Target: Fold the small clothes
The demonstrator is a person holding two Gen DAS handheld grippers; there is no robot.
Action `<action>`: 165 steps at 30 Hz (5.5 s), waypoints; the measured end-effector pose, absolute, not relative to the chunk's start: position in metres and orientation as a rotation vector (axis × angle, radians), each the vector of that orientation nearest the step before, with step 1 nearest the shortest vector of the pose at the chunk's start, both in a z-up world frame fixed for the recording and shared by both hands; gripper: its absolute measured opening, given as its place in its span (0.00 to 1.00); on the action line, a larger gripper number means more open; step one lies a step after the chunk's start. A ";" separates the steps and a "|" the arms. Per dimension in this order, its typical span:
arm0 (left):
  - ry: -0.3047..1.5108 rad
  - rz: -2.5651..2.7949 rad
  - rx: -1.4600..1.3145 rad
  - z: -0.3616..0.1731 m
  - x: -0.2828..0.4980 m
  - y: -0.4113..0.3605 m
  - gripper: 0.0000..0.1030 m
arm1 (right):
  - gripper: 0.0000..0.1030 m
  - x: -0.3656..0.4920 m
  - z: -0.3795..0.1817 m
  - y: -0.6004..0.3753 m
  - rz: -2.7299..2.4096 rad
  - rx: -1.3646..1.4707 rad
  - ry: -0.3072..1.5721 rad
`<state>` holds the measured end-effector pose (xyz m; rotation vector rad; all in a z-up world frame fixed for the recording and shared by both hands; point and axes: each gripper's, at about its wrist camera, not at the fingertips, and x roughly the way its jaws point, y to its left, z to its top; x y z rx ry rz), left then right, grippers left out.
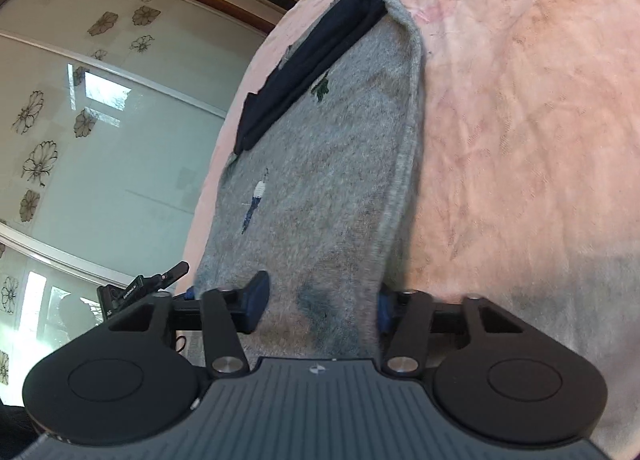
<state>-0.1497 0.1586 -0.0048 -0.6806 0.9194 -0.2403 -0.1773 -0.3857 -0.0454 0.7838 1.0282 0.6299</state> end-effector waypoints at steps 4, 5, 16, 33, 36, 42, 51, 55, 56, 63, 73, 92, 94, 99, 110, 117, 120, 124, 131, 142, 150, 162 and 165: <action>0.847 -0.187 -0.501 0.021 -0.163 0.157 0.05 | 0.10 -0.190 -0.029 -0.394 0.563 0.680 0.993; 0.843 -0.214 -0.478 0.022 -0.164 0.159 0.05 | 0.09 -0.193 -0.025 -0.403 0.538 0.666 0.981; 0.869 -0.402 -0.872 -0.014 -0.222 0.179 0.62 | 0.64 -0.225 -0.039 -0.414 0.682 0.855 0.996; 0.933 -0.331 -0.798 -0.014 -0.255 0.195 0.24 | 0.25 -0.254 -0.036 -0.425 0.648 0.797 1.041; 0.866 -0.382 -0.861 -0.012 -0.260 0.186 0.69 | 0.53 -0.259 -0.034 -0.429 0.694 0.863 0.986; 0.848 -0.399 -0.811 -0.006 -0.250 0.159 0.81 | 0.63 -0.254 -0.029 -0.414 0.705 0.840 0.986; 0.870 -0.366 -0.642 0.008 -0.253 0.147 0.07 | 0.10 -0.239 -0.042 -0.395 0.694 0.800 1.043; 0.877 -0.353 -0.511 0.025 -0.262 0.154 0.06 | 0.10 -0.251 -0.018 -0.411 0.675 0.710 1.024; 0.920 -0.319 -0.485 0.016 -0.260 0.154 0.05 | 0.09 -0.253 -0.021 -0.415 0.649 0.695 1.054; 0.926 -0.345 -0.453 0.027 -0.258 0.175 0.09 | 0.13 -0.254 -0.030 -0.428 0.635 0.744 1.062; 0.638 -0.034 -0.210 0.065 -0.123 0.051 0.85 | 0.91 -0.151 0.045 -0.366 0.485 0.615 0.676; 0.733 0.062 0.003 0.002 -0.107 -0.011 1.00 | 1.00 -0.134 -0.018 -0.227 0.110 0.003 0.699; 0.729 0.058 0.002 0.001 -0.113 -0.009 1.00 | 1.00 -0.148 -0.018 -0.231 0.122 0.016 0.689; 0.723 0.062 0.001 0.001 -0.113 -0.009 1.00 | 1.00 -0.152 -0.017 -0.229 0.125 0.008 0.683; 0.722 0.063 0.001 0.000 -0.112 -0.009 1.00 | 1.00 -0.151 -0.018 -0.228 0.123 0.012 0.681; 0.722 0.062 0.001 0.000 -0.112 -0.009 1.00 | 1.00 -0.151 -0.017 -0.228 0.125 0.017 0.679; 0.722 0.062 0.001 0.000 -0.112 -0.009 1.00 | 1.00 -0.151 -0.017 -0.228 0.126 0.019 0.678; 0.722 0.061 0.001 0.000 -0.112 -0.009 1.00 | 1.00 -0.151 -0.017 -0.228 0.125 0.019 0.678; 0.722 0.063 -0.001 0.000 -0.111 -0.009 1.00 | 1.00 -0.151 -0.017 -0.228 0.125 0.019 0.678; 0.722 0.062 -0.001 0.000 -0.111 -0.009 1.00 | 1.00 -0.151 -0.017 -0.228 0.124 0.018 0.679; 0.722 0.062 -0.001 0.000 -0.111 -0.009 1.00 | 1.00 -0.151 -0.017 -0.228 0.124 0.020 0.678; 0.722 0.061 -0.001 0.000 -0.111 -0.009 1.00 | 1.00 -0.151 -0.017 -0.228 0.125 0.021 0.678; 0.722 0.061 0.000 0.000 -0.110 -0.009 1.00 | 1.00 -0.151 -0.017 -0.227 0.124 0.020 0.678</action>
